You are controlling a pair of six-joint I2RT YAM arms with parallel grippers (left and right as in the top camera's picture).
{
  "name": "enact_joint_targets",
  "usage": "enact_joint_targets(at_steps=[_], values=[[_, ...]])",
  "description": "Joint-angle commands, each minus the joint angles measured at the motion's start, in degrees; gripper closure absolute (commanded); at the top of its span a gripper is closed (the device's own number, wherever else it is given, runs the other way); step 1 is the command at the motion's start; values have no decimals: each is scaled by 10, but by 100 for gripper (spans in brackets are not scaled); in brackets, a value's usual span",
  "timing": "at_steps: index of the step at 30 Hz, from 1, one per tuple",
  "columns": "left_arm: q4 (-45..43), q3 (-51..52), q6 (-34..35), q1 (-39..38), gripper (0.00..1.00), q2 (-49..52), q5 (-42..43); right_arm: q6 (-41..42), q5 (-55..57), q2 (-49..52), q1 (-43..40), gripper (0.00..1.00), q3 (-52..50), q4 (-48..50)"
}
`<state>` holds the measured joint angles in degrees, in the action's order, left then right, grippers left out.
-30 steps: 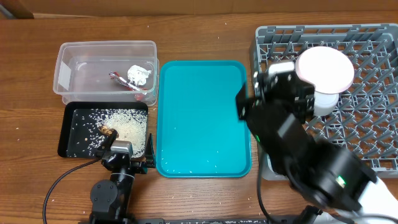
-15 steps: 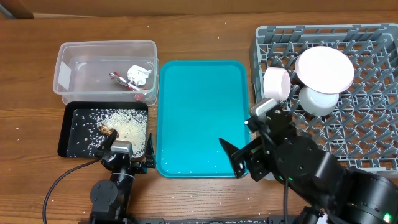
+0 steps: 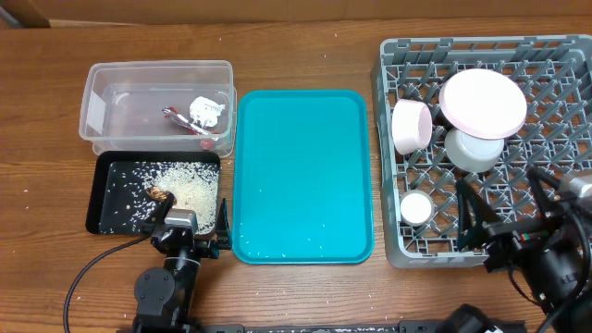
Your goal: Sort waste into correct bins and load items into the dishwasher
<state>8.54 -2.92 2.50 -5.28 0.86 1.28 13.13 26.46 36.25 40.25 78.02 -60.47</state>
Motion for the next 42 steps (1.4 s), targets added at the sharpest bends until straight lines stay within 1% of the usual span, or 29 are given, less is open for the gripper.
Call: enact_joint_targets(at_steps=[1,3,7,10,18,22,25,27,31,35,37,42], values=[[-2,8,-12,-3,0,-5,-2,-111,-171,-30,-132,0,-55,37],[-2,8,-12,-3,0,-5,-2,-135,-231,-45,-196,0,-92,56],[-2,8,-12,-3,0,-5,-2,-134,-325,-81,-315,0,-188,100],[-2,8,-12,-3,0,-5,-2,-134,-379,-116,-367,0,-274,153],[-2,8,-12,-3,0,-5,-2,-133,-389,-240,-364,0,-509,326],[-2,8,-12,-3,0,-5,-2,-131,-403,-304,-364,0,-603,403],[-2,8,-12,-3,0,-5,-2,-131,-408,-342,-364,0,-653,436],[-2,8,-12,-3,0,-5,-2,-131,-412,-362,-364,0,-679,458],[-2,8,-12,-3,0,-5,-2,-131,-416,-361,-363,0,-718,517],[-2,8,-12,-3,0,-5,-2,-131,-416,-361,-362,0,-774,602],[-2,8,-12,-3,0,-5,-2,-132,-416,-361,-362,0,-776,582],[-2,8,-12,-3,0,-5,-2,-132,-416,-360,-362,0,-775,571]])
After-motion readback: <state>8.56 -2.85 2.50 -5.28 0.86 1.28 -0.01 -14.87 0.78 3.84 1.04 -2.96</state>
